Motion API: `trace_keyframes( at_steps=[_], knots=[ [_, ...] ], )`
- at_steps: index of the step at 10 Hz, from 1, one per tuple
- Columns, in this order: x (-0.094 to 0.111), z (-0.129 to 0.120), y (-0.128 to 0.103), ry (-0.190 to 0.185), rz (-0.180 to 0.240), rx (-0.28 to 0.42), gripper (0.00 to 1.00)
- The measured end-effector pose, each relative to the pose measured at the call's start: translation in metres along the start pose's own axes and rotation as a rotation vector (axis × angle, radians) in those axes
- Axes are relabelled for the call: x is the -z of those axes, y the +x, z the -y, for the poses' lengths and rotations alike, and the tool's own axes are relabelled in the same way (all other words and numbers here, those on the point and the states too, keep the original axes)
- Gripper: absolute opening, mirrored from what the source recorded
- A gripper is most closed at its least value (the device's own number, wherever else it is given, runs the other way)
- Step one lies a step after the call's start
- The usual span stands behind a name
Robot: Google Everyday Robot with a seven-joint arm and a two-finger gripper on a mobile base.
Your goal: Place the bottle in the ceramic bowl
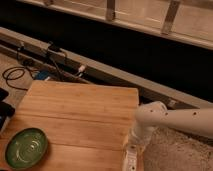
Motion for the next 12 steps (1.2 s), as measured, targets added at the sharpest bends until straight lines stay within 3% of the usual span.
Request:
trace_keyframes(
  at_steps=[3, 7, 10, 12],
  knots=[
    [0.023, -0.033, -0.031, -0.019, 0.052, 0.065, 0.00],
    [0.035, -0.127, -0.071, -0.008, 0.077, 0.230, 0.00],
    [0.034, -0.196, -0.078, 0.002, 0.067, 0.352, 0.00],
    [0.033, -0.210, -0.077, 0.005, 0.062, 0.376, 0.00]
  ],
)
